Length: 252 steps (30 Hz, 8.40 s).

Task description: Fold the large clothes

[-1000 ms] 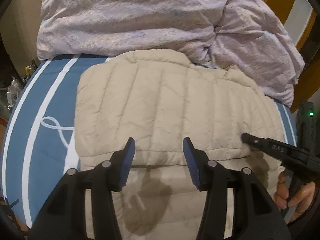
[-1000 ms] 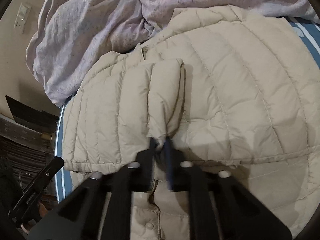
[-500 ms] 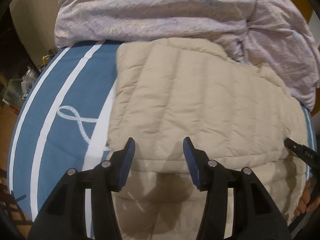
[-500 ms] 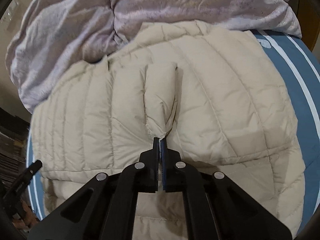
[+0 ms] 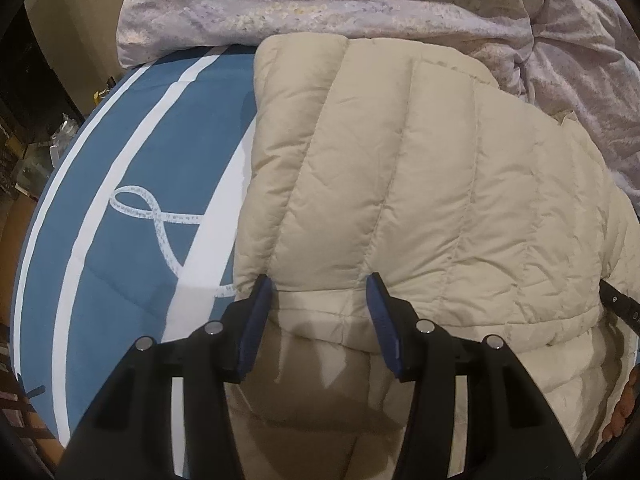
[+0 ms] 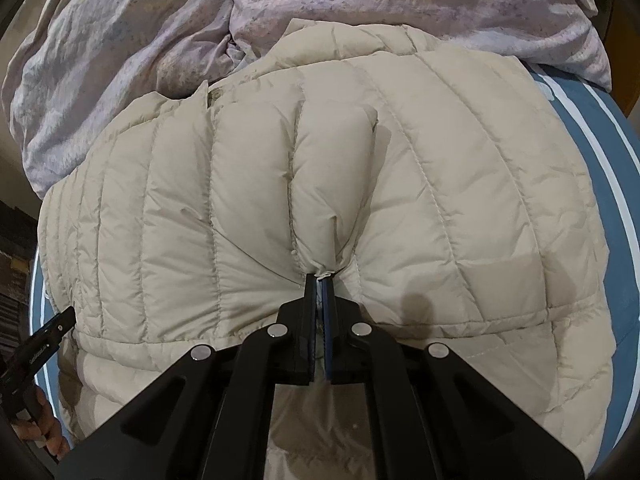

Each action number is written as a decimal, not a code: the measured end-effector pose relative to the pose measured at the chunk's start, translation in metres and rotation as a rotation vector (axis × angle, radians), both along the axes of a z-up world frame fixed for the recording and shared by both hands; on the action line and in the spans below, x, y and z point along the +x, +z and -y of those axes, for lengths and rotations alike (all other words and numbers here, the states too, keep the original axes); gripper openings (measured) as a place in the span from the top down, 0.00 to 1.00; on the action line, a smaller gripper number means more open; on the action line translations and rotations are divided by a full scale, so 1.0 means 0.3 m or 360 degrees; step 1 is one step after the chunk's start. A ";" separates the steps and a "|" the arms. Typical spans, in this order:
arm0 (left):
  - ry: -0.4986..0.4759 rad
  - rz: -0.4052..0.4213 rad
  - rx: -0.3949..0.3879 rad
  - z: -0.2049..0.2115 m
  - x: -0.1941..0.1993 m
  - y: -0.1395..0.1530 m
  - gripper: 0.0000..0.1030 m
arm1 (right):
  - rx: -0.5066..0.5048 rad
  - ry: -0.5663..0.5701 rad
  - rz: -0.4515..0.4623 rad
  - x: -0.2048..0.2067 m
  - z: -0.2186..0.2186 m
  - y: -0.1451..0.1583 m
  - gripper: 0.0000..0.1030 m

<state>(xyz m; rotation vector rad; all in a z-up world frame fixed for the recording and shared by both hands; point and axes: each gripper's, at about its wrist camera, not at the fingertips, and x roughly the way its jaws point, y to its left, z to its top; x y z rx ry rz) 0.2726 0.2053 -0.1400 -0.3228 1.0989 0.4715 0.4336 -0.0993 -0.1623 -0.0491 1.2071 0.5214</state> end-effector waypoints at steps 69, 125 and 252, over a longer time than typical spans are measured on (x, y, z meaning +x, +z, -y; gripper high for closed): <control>0.0152 0.0400 -0.0491 0.140 -0.966 -0.065 0.66 | 0.0442 -0.0032 -0.0080 -0.550 1.026 -0.046 0.71; 0.0070 0.0785 -0.0259 -0.119 -0.331 0.370 0.97 | 0.0789 -0.0161 0.0289 0.035 0.751 0.345 0.94; 0.0196 0.0272 0.0162 -0.226 0.465 -0.121 0.21 | -0.0009 -0.0017 0.0463 0.526 0.109 -0.108 0.42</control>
